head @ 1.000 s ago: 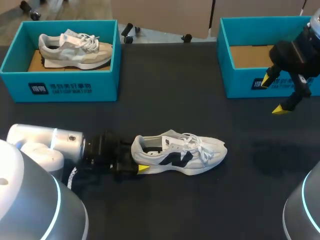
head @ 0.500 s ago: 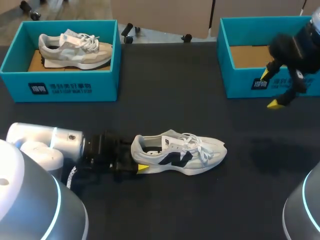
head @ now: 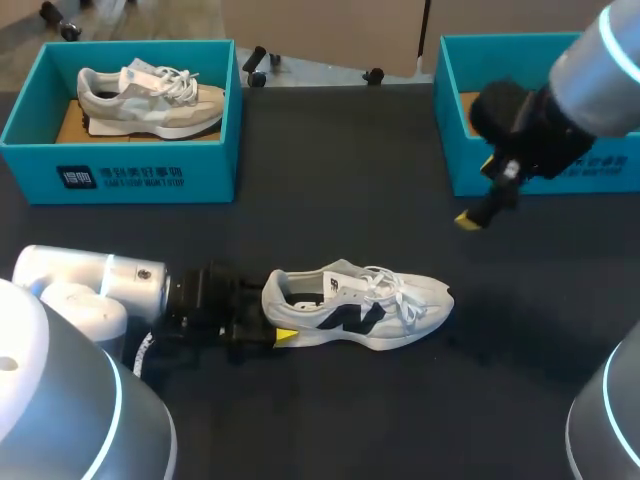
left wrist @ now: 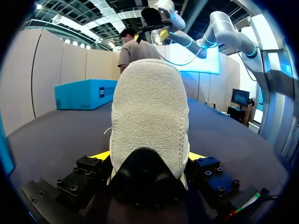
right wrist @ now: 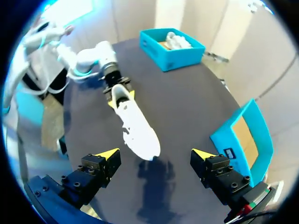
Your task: Take the shoe out of the shoebox, open the shoe tongue, remove and reinsert the insole, then place the shoe into the shoebox
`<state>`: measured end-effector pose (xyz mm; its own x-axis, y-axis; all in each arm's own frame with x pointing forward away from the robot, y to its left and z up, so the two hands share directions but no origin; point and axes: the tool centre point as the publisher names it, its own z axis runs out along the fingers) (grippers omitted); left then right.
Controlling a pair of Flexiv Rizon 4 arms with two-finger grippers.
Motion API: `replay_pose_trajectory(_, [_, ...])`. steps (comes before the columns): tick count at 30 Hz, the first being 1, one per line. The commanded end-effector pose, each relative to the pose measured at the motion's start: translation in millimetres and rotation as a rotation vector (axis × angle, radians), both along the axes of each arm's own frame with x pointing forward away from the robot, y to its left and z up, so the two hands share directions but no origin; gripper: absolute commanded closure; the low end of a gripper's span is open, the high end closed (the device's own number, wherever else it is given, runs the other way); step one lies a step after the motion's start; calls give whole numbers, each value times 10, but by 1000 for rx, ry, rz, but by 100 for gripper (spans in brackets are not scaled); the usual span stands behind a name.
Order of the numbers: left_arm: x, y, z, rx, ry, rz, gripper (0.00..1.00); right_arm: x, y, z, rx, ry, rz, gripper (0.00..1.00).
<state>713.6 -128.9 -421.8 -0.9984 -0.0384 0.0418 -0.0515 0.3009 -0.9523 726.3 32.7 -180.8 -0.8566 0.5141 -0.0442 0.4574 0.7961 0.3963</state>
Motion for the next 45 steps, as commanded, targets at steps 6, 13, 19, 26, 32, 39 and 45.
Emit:
replay_pose_trajectory(6, [8, 3, 4, 3, 2, -3, 100, -56, 596, -186, -81, -6, -232, 0])
replay_pose_trajectory(13, [8, 3, 4, 3, 2, -3, 100, -77, 971, -352, -98, 19, -332, 0])
replay_pose_trajectory(19, [8, 3, 4, 3, 2, -3, 100, -83, 1243, -564, -75, 30, -372, 0])
replay_pose_trajectory(26, [8, 3, 4, 3, 2, -3, 100, -125, 1459, -755, -62, 52, -409, 0])
replay_pose_trajectory(32, [8, 3, 4, 3, 2, -3, 100, -180, 1538, -904, -50, 65, -430, 0])
replay_pose_trajectory(39, [8, 3, 4, 3, 2, -3, 100, -180, 1538, -904, -50, 65, -430, 0])
replay_pose_trajectory(45, [8, 3, 4, 3, 2, -3, 100, -180, 1538, -904, -50, 65, -430, 0])
